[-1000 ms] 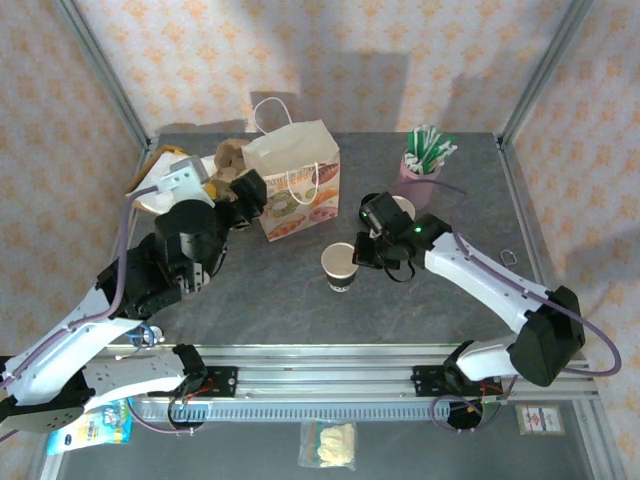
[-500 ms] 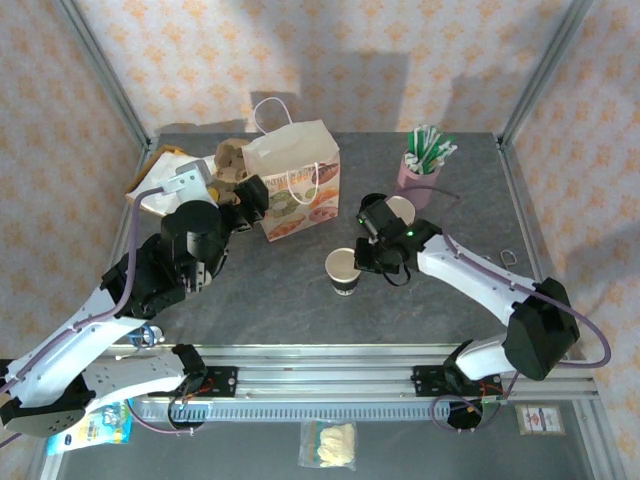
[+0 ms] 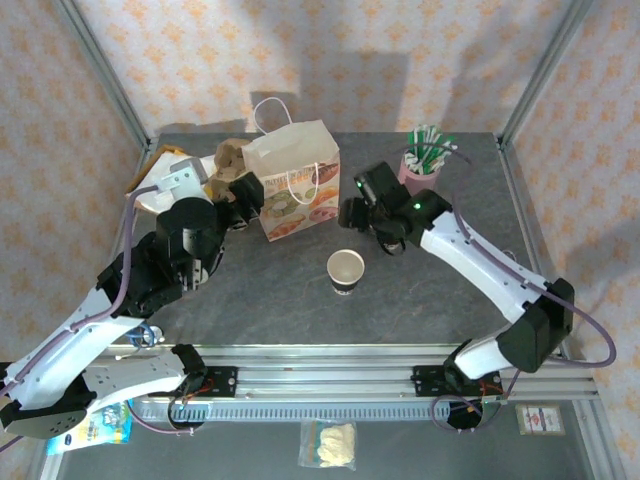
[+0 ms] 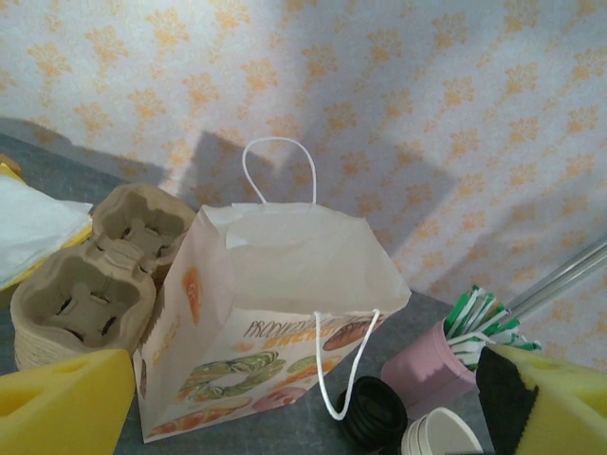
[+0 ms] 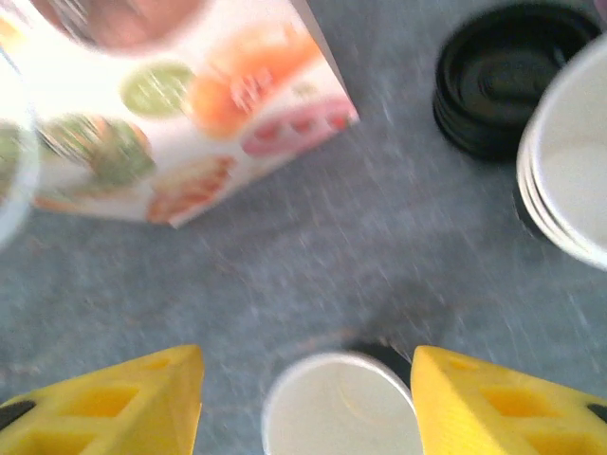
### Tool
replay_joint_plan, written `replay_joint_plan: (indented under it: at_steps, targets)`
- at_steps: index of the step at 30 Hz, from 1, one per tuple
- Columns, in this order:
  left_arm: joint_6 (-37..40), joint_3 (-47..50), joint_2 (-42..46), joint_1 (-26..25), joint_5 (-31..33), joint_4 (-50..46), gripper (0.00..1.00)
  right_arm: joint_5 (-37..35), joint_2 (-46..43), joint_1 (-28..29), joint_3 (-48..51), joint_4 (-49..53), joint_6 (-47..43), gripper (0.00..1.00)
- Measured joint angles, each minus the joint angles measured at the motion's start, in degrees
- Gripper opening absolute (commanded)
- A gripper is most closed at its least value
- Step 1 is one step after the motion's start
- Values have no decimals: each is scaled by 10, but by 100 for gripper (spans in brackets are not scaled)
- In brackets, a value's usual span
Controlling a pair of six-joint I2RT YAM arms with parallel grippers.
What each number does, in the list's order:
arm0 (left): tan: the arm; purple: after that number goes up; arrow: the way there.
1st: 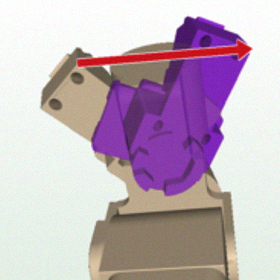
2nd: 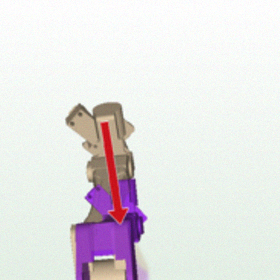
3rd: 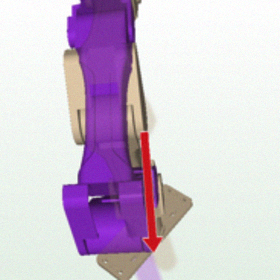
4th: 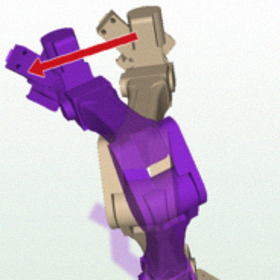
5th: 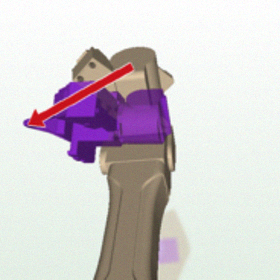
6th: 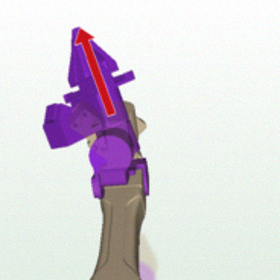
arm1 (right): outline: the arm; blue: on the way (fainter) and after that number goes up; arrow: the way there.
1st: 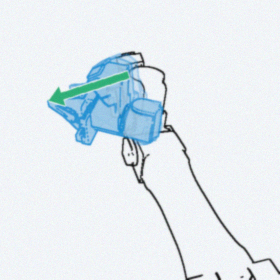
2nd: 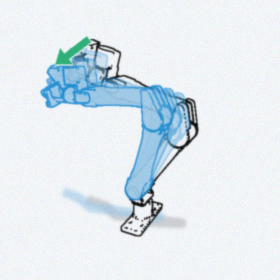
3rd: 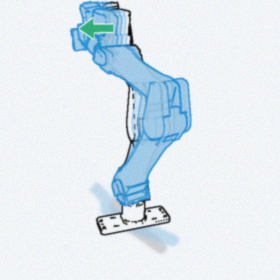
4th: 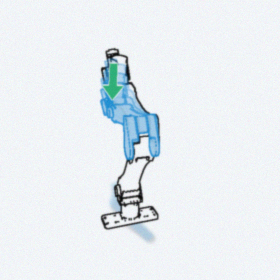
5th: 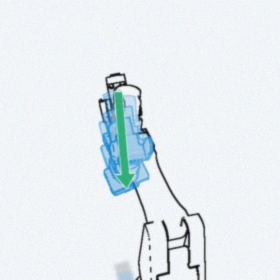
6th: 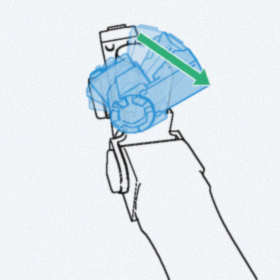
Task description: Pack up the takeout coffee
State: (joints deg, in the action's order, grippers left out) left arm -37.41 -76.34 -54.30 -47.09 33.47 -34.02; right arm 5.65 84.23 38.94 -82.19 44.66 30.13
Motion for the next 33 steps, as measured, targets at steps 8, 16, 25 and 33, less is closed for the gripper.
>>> replay_joint_plan:
  at_steps: [8, 16, 25, 33]
  targets:
    - [2, -9, -3, 5, 0, -2, 94, -22, 146, -9, -56, -18, 7, 64]
    - [4, -9, -1, 13, 2, -5, 95, -34, 142, -15, 21, -45, 23, 65]
    - [13, -9, -16, 15, -2, -5, 95, -44, 139, -42, 58, -62, 26, 65]
    - [15, -14, -24, 15, -5, -5, 95, -64, 139, -57, 59, -66, 13, 65]
